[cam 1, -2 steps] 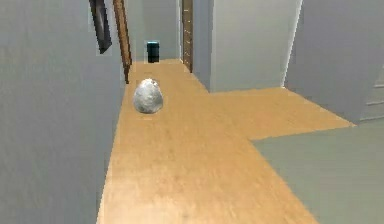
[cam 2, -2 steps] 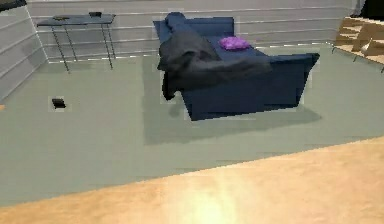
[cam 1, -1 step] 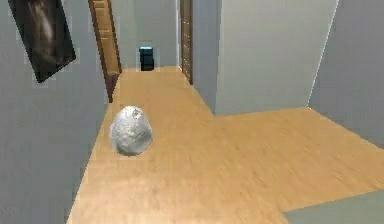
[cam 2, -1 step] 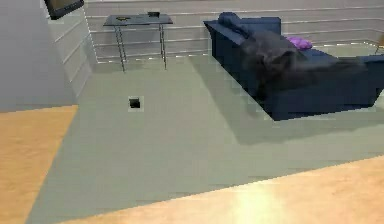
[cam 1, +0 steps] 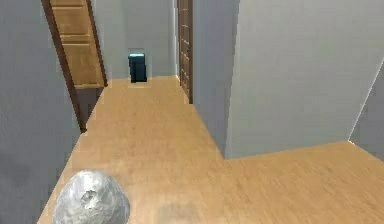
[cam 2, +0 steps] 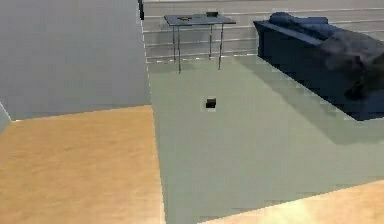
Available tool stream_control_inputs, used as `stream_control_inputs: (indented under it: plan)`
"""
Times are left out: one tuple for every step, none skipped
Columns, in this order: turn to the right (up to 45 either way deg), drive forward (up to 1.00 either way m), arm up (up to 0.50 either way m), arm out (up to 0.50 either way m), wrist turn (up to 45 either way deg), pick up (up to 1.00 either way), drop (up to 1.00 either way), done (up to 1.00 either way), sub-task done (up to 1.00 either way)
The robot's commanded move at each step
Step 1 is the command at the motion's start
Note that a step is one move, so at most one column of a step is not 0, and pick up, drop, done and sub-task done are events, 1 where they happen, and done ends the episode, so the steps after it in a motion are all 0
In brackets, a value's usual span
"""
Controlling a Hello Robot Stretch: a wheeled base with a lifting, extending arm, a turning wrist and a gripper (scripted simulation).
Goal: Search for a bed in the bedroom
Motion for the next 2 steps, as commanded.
stream_control_inputs:
  plan:
    - [0.0, 0.65, 0.0, 0.0, 0.0, 0.0, 0.0, 0.0, 0.0]
    - [-9.0, 0.0, 0.0, 0.0, 0.0, 0.0, 0.0, 0.0, 0.0]
